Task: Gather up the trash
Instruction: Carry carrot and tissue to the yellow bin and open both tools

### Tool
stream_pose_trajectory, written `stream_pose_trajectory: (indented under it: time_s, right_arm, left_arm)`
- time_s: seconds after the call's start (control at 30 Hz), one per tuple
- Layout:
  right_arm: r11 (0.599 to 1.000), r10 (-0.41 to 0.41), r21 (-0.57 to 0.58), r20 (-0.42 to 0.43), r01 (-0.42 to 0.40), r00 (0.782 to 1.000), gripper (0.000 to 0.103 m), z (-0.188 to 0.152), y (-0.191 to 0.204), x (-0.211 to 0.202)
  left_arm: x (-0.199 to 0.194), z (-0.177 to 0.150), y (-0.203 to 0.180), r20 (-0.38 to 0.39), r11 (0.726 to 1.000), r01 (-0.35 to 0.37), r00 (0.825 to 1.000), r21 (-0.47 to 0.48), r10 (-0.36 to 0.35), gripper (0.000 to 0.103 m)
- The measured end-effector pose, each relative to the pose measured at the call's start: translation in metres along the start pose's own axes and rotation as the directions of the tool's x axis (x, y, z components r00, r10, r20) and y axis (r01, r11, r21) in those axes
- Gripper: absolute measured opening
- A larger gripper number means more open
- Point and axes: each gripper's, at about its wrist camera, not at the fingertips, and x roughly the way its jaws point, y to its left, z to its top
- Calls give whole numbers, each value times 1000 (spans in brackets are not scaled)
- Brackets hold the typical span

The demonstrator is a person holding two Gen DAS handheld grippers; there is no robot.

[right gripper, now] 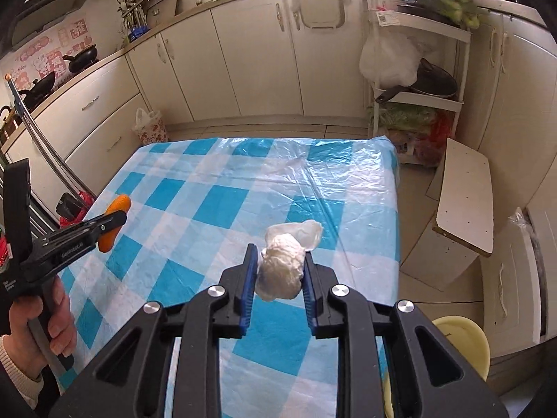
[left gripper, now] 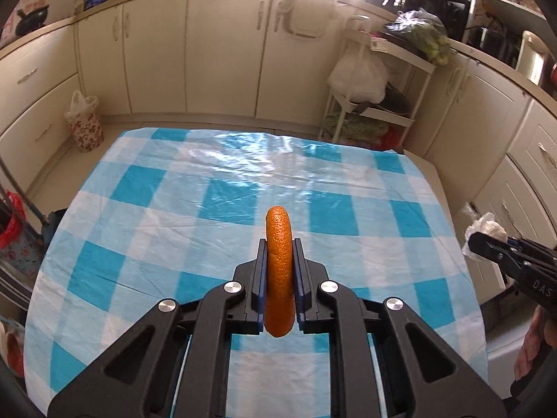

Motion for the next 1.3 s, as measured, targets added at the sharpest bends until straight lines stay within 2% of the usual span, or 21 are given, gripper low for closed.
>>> stream_pose_trajectory:
  time_s: [0.23,0.4,0.7,0.83,0.97,1.1,1.2,1.3]
  right_arm:
    - [999,-10,52,61,6,998,27,-14,-21,-34]
    - [994,-55,102,72,47,996,28,-23,-45,-45]
    - [948,-165,272,-14,163,986,29,-40,-116,-40]
    - [923,-225,297,-94,243,970,31,-51,-145,-31]
    - [898,-234,333,-194,288,953,33,-68,-174,-15]
    - [874,-258,341,-281,347,925,43,-85,-195,-3]
    - [841,-278,379,-308,386,910,60,-91,-211,-3]
    - [815,-288,439,-261,379,921,62,-89,-219,-19]
  left_arm:
    - [-26,-12,-74,24,995,49,998,90,-52,12]
    - [-37,-20,-118,20,986,80,996,146,-84,12]
    - [-52,-23,-194,25,959,138,988,246,-149,13]
    - [-51,-27,-219,12,948,164,985,272,-174,13]
    - [-48,-32,-238,-3,938,187,981,293,-194,13]
    - [-38,-35,-255,-25,932,208,977,298,-210,13]
    - [-30,-36,-265,-44,928,224,974,298,-221,13]
    - [-22,-40,-274,-67,923,244,970,298,-235,13]
